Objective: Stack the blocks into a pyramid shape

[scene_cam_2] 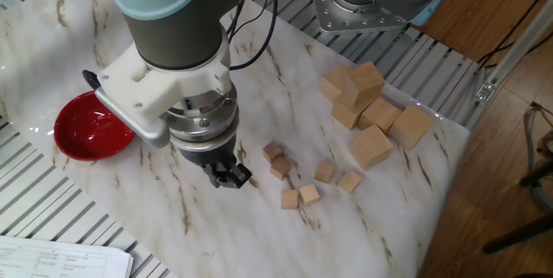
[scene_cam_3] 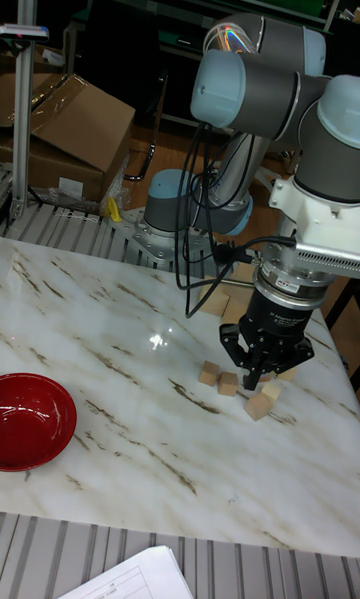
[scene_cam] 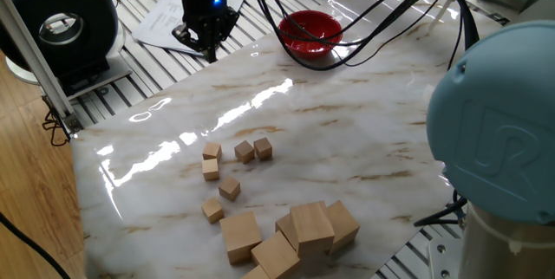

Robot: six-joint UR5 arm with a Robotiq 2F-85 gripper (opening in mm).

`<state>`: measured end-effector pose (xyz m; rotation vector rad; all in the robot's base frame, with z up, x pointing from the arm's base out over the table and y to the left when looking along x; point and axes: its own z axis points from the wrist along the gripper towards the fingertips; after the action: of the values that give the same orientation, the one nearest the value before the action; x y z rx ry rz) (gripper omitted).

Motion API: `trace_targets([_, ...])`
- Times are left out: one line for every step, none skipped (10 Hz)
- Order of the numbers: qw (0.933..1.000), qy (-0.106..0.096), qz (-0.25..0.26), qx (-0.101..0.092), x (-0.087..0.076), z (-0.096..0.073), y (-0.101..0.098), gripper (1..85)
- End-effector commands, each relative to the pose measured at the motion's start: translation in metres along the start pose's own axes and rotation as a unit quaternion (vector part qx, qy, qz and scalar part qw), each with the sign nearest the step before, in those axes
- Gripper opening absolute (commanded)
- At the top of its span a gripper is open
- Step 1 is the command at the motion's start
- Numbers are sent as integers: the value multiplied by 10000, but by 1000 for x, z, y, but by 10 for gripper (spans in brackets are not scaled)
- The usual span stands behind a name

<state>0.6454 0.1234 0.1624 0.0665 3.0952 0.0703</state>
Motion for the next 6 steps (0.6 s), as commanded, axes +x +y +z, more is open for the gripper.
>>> trace_targets([9998,-184,-9,-28,-10,-1,1,10])
trace_targets([9998,-181,4,-105,-10,-1,5,10])
trace_targets([9999,-98,-14,-63,-5,-1,2,10])
trace_targets([10000,-30,23,-29,-2,-1,1,10])
trace_targets([9999,104,37,53,5,-1,-4,10])
trace_targets([9997,210,61,66,11,-2,-4,10])
